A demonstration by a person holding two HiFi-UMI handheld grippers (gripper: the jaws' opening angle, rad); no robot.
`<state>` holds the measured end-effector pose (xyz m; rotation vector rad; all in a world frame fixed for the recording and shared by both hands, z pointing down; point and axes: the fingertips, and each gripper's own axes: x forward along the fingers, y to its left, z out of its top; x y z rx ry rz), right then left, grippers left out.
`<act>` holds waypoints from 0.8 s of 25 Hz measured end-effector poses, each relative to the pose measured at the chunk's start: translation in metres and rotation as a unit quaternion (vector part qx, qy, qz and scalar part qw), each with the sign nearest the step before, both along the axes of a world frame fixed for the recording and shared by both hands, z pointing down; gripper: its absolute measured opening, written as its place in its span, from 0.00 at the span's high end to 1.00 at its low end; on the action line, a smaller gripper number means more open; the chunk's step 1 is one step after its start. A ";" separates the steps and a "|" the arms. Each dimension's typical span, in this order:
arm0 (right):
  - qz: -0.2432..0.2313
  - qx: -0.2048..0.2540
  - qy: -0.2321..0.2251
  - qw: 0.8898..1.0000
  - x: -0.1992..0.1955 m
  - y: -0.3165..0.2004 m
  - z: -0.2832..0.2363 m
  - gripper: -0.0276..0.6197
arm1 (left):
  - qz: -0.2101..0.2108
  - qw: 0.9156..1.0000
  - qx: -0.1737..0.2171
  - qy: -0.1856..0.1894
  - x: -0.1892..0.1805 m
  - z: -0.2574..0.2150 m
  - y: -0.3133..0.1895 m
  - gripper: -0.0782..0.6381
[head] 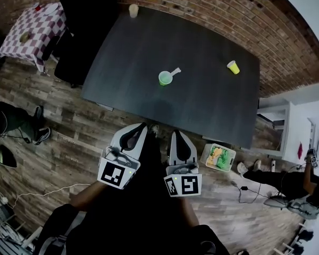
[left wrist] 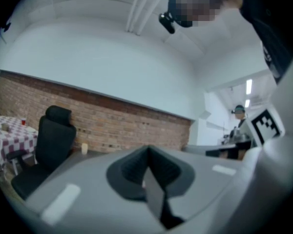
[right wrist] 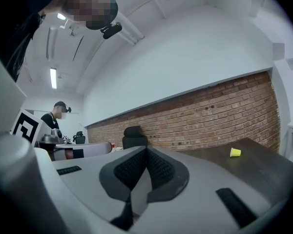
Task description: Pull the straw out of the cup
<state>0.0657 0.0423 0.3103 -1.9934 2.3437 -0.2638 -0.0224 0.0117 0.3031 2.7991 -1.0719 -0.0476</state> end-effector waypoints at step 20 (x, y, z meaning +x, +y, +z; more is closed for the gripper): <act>0.009 -0.061 -0.015 0.998 0.050 -0.113 0.070 0.95 | -0.004 0.998 -0.059 -0.014 0.055 0.060 -0.101 0.88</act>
